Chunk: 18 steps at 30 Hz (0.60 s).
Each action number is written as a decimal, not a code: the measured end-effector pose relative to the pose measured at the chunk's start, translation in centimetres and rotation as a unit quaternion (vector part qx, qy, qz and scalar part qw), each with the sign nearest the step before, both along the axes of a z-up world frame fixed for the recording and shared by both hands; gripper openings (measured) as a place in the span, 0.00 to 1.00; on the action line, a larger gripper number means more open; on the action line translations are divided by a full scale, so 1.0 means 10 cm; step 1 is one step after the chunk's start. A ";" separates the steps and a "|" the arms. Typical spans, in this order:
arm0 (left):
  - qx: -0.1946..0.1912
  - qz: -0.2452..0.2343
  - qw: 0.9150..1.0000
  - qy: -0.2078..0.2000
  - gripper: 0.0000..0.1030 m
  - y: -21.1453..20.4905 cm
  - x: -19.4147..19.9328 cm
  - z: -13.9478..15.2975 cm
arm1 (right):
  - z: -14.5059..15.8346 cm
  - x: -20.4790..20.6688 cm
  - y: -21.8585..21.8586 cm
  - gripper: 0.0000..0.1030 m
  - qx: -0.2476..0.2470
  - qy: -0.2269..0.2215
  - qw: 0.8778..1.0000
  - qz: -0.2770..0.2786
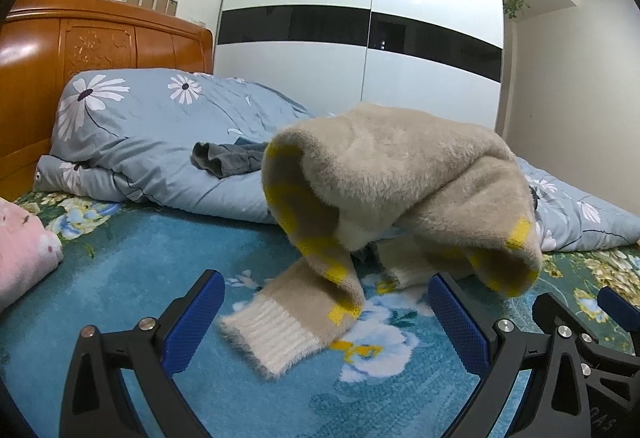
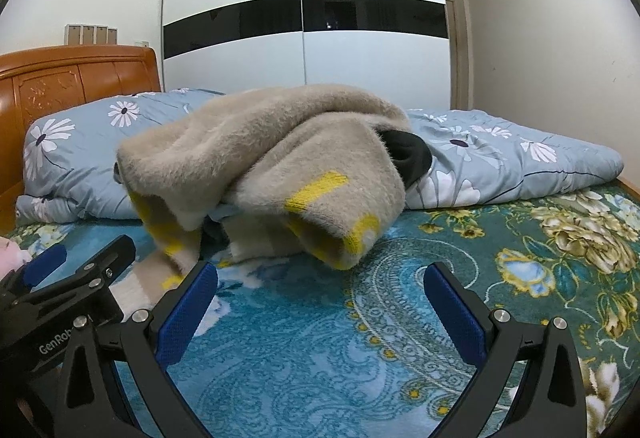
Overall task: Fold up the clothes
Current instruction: 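Approach the crumpled beige sweater with both grippers open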
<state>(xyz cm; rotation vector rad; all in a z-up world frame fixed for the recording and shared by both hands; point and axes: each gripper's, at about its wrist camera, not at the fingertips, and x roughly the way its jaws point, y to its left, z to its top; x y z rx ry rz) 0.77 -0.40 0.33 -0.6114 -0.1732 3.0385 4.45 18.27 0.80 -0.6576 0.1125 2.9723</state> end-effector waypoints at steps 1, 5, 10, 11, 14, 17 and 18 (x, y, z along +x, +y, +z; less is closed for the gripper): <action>-0.001 0.002 1.000 0.005 1.00 0.00 0.01 0.01 | 0.00 0.00 0.00 1.00 -0.002 0.000 1.000 0.001; -0.003 0.005 1.000 0.015 1.00 -0.01 0.03 0.04 | 0.01 0.00 0.00 1.00 -0.007 0.004 1.000 0.005; -0.009 0.006 1.000 0.021 1.00 0.01 0.05 0.06 | 0.02 0.00 0.01 1.00 -0.015 0.006 1.000 0.017; -0.008 0.004 1.000 0.021 1.00 0.00 0.05 0.06 | 0.02 0.00 0.02 1.00 -0.017 0.007 1.000 0.019; -0.003 -0.002 1.000 0.013 1.00 0.00 0.03 0.07 | 0.03 0.02 0.02 1.00 -0.022 0.013 0.999 0.020; -0.001 0.000 1.000 0.012 1.00 -0.01 0.04 0.08 | 0.05 0.03 0.01 1.00 -0.027 0.018 0.999 0.027; 0.000 0.000 1.000 0.014 1.00 -0.02 0.05 0.09 | 0.06 0.04 0.01 1.00 -0.029 0.019 0.999 0.028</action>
